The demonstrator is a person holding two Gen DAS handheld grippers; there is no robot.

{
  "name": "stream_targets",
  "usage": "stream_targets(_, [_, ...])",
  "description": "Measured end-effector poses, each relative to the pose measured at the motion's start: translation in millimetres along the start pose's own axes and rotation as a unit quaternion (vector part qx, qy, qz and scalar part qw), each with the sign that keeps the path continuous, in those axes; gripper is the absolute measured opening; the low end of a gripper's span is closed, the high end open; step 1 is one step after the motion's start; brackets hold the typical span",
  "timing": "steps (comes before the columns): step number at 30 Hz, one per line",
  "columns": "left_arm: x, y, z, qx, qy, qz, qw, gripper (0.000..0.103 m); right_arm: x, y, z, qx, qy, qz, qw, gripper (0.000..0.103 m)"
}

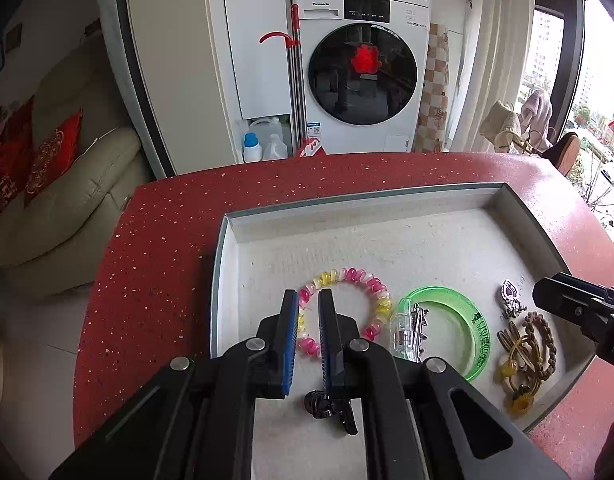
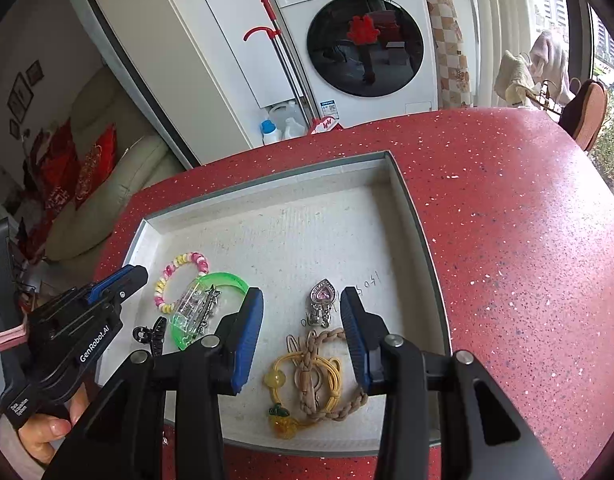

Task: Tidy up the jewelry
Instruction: 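Open both tools to drop the beaded bracelet and pendant into the tray, then move the left tool to the silver charm while the right tool nears the brown coiled hair tie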

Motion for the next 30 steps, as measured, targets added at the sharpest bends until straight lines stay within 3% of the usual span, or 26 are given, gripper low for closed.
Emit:
stream_targets(10, [-1.6,23.1,-5.7,-0.008,0.008,0.011,0.9999,0.029,-7.1,15.5,-6.2,0.006,-0.006,0.003,1.000,0.045])
stream_targets(11, [-2.3,25.9,-7.5,-0.008,0.010,0.011,0.9999,0.042,-8.3,17.9,-6.6,0.006,-0.008,0.004,1.000,0.047])
stream_targets(12, [-2.2,28.5,-9.8,-0.005,0.015,0.011,0.9998,0.092,-9.3,20.2,-7.2,0.007,-0.010,0.006,1.000,0.049])
stream_targets(13, [-2.9,32.1,-12.5,0.000,0.023,0.016,0.9996,0.103,-10.6,23.0,-8.2,0.007,-0.010,0.007,1.000,0.050])
stream_targets(16, [-5.5,45.3,-16.7,0.002,0.026,0.032,0.9992,0.103,-14.2,31.0,-12.2,0.007,-0.006,0.009,1.000,0.055])
stream_targets(20, [-11.5,59.5,-20.5,0.004,0.026,0.034,0.9991,0.103,-20.7,48.0,-15.5,0.002,-0.007,0.030,1.000,0.085])
stream_targets(25, [-25.5,75.2,-25.3,0.003,0.026,0.024,0.9994,0.103,-31.0,72.0,-18.4,0.005,-0.010,0.058,0.998,0.087])
stream_targets(27, [-32.0,80.1,-26.3,0.002,0.025,0.019,0.9995,0.103,-35.9,80.6,-23.0,0.000,0.004,0.067,0.998,0.103])
stream_targets(30, [-42.9,86.7,-27.9,0.001,0.020,0.015,0.9997,0.103,-45.4,93.3,-30.7,-0.002,0.025,0.082,0.996,0.103])
Point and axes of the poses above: each gripper's, at about its wrist camera, not at the fingertips, and y roughly against the way its jaws point, z to its right, x to its top, the point moved 1 cm from there along -y, roughly the way its jaws point, and after that the axes turned 6 degrees about y, right-handed, at the moved point
